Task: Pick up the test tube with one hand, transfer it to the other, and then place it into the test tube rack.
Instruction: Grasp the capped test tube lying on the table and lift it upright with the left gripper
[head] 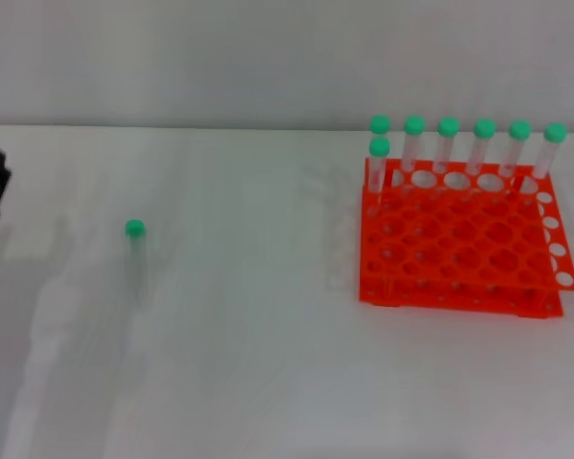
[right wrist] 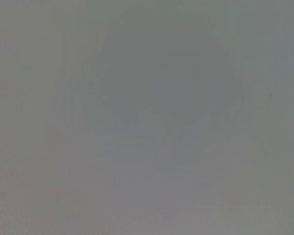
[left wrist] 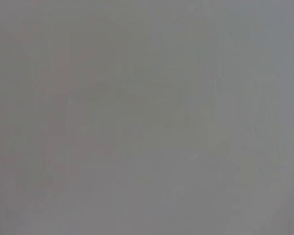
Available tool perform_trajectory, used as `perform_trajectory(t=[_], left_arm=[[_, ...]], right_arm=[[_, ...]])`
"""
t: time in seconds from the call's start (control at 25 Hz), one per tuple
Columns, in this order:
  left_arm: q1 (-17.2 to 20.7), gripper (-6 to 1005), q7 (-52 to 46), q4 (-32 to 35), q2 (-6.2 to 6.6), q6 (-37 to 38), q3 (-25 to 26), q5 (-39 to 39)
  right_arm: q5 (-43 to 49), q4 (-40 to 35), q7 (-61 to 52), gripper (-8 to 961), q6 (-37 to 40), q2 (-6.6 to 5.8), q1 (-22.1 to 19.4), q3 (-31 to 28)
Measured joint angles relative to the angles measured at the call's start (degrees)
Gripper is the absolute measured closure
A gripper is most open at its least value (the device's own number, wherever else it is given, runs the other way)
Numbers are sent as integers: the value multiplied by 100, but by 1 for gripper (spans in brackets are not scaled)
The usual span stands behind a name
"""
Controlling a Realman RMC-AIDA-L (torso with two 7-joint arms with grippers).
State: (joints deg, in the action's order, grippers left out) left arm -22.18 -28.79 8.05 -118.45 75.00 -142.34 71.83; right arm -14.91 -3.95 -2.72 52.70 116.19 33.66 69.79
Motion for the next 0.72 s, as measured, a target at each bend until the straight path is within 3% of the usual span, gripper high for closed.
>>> perform_trajectory(t=[0.16,0.32,0.44,0.56,0.6,0.64,0.72], left_arm=[[-457,120,-1891,-693,90,12,-13,-344],[-878,120,-3991,-1488,342,50,-78,-1136],[-1198,120,-5509,-2162,601,242,-659,-1678],[-1496,120,-7242,-3106,795,562,-1830,-2151],[-1601,120,-7667,-3438,840,754,-2033,-2423],[-1812,120,-8502,-4206,923,1273,-2124,-3183],[-1873,120,-8717,-4427,941,1411,-2124,-3389]], right_arm=[[6,6,-7,129,-1,0,1,0],[6,8,-14,129,-3,-5,0,-1],[9,9,-18,129,1,-9,0,31],[14,9,-19,129,8,-9,0,81],[12,8,-21,129,16,-8,0,92],[15,8,-23,129,34,-6,-1,113],[14,8,-26,129,64,-4,-7,171]])
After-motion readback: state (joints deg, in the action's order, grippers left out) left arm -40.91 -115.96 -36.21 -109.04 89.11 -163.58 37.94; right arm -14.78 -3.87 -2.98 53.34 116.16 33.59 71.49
